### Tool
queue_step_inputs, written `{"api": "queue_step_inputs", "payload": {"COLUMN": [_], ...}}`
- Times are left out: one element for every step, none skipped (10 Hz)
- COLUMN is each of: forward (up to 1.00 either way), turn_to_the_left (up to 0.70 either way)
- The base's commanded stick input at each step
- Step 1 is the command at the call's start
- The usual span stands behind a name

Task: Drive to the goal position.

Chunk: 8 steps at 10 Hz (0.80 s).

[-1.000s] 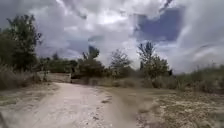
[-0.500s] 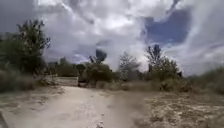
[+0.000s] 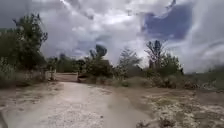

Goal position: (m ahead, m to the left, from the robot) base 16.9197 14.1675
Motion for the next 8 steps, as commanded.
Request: {"api": "queue_step_inputs", "payload": {"forward": [0.50, 0.50, 0.50, 0.50, 0.50, 0.50, 0.50, 0.50], "turn_to_the_left": [0.00, 0.00, 0.00, 0.00, 0.00, 0.00, 0.00, 0.00]}}
